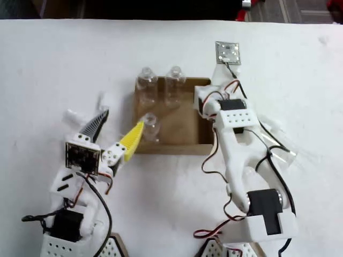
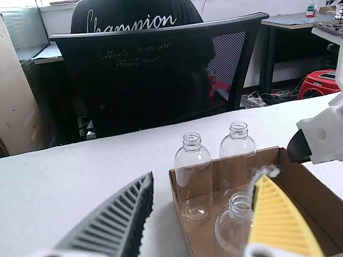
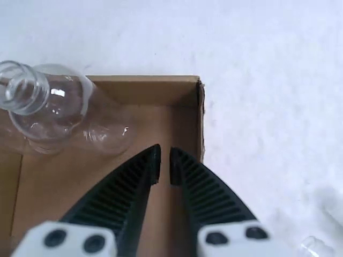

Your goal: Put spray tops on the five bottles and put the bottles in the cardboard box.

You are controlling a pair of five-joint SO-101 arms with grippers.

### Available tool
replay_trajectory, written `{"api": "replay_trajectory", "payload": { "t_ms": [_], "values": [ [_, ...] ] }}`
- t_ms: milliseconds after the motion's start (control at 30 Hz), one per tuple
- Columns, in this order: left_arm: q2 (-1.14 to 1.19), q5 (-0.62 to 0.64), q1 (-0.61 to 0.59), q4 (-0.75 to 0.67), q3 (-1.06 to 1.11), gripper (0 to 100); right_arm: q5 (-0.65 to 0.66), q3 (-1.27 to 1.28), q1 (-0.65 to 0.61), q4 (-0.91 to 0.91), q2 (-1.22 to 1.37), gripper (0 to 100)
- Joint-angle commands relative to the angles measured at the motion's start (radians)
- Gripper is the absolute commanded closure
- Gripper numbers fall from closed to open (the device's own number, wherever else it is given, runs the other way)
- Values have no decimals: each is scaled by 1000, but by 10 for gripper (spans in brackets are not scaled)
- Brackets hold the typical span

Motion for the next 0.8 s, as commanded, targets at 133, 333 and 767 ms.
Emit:
{"api": "replay_trajectory", "payload": {
  "t_ms": [133, 333, 767],
  "values": [
    [-15, -9, 1, -23, -9, 722, 15, -12, 67, 16, -59, 977],
    [-15, -9, 1, -23, -9, 722, 186, -84, 173, 99, -124, 976],
    [-15, -9, 1, -23, -9, 722, 460, -663, 248, 685, 236, 875]
  ]
}}
